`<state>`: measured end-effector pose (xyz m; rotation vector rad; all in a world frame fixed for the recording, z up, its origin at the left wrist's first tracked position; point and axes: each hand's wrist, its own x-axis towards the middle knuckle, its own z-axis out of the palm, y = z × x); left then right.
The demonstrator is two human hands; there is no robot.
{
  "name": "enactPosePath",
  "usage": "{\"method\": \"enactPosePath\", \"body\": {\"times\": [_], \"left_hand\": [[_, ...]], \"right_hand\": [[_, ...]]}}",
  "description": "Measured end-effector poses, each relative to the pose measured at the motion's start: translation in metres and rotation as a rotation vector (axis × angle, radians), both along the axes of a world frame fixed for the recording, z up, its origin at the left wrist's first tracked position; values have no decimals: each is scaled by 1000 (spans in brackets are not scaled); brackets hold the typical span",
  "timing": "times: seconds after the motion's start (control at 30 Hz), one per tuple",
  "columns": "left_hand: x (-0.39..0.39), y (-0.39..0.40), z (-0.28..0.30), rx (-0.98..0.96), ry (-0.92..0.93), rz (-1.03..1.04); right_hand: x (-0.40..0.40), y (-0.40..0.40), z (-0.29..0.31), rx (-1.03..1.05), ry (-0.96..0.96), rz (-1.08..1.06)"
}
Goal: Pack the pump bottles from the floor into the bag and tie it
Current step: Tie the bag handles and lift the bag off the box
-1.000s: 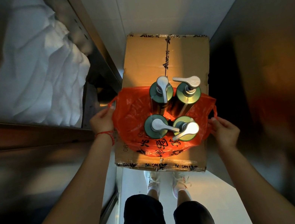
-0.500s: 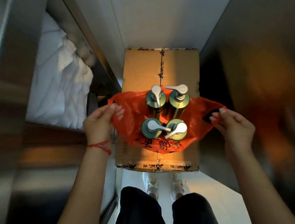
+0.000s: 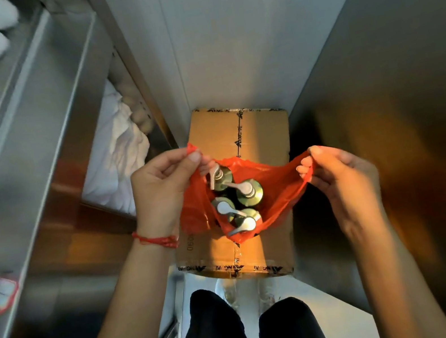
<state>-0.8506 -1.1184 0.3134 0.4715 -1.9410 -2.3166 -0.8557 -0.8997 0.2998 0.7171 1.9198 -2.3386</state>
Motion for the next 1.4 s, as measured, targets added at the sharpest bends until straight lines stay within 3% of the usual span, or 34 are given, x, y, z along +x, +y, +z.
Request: {"method": "enactPosePath", "body": {"times": [0.43,0.63,0.87,1.03,1.4], "left_hand": [[-20,18,-7,-450,112,-66],[-45,23,-12,-719,335,-93],[-75,42,-26,-414,226,-408],[-82,51,-35,-341,81,-596],[-83,51,-40,-268,41,-635]], "right_hand": [[-10,-16,-1,93,62,315],[-17,-19,-6,114,143,350],[-32,-20,-8,252,244,303],[-46,-21,-10,298,268,282],[-65,-31,-15,400,255,393]]}}
